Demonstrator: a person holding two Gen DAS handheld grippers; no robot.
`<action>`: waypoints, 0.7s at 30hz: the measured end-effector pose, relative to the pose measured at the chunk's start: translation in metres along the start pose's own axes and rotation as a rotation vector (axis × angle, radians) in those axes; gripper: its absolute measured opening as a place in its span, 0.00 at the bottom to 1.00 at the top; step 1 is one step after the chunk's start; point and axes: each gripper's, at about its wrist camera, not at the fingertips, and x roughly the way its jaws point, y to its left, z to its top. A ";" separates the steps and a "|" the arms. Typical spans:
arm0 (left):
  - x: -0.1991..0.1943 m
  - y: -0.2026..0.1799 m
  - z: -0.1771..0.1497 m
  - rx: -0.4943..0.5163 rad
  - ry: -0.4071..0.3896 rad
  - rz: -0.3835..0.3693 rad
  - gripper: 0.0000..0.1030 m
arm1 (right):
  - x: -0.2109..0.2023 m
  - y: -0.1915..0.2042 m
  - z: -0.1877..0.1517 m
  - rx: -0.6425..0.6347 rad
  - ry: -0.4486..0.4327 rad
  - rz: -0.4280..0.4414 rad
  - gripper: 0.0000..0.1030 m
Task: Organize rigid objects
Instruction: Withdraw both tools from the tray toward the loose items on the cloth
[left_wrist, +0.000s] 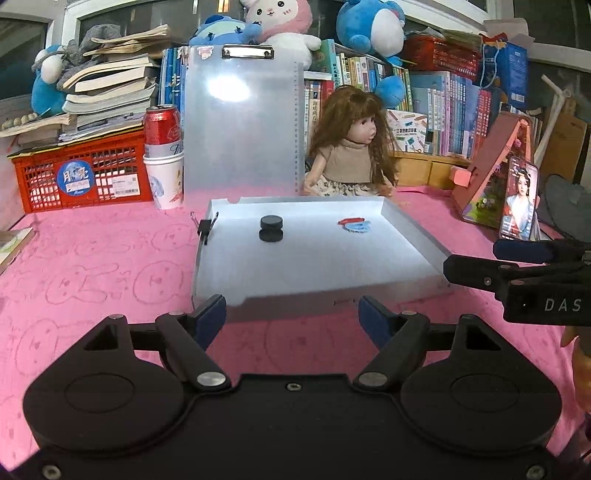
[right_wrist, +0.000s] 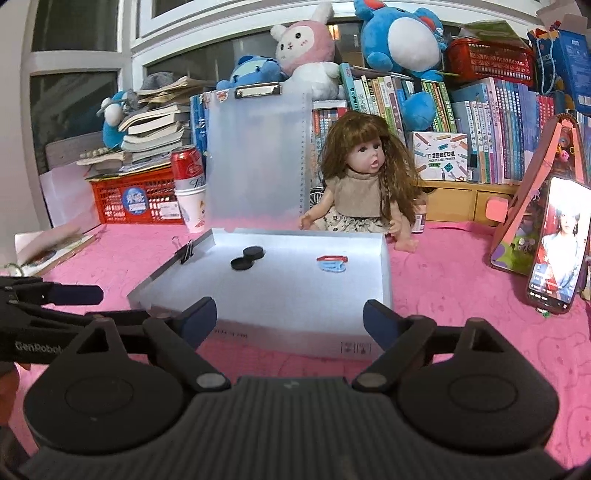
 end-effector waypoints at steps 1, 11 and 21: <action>-0.004 0.000 -0.004 -0.002 -0.002 -0.003 0.75 | -0.003 0.000 -0.004 -0.002 -0.003 0.001 0.89; -0.028 -0.006 -0.034 0.050 -0.012 -0.004 0.78 | -0.021 -0.001 -0.037 -0.029 0.005 -0.023 0.90; -0.046 -0.003 -0.063 0.055 0.006 0.007 0.77 | -0.033 0.002 -0.068 -0.088 0.013 -0.072 0.90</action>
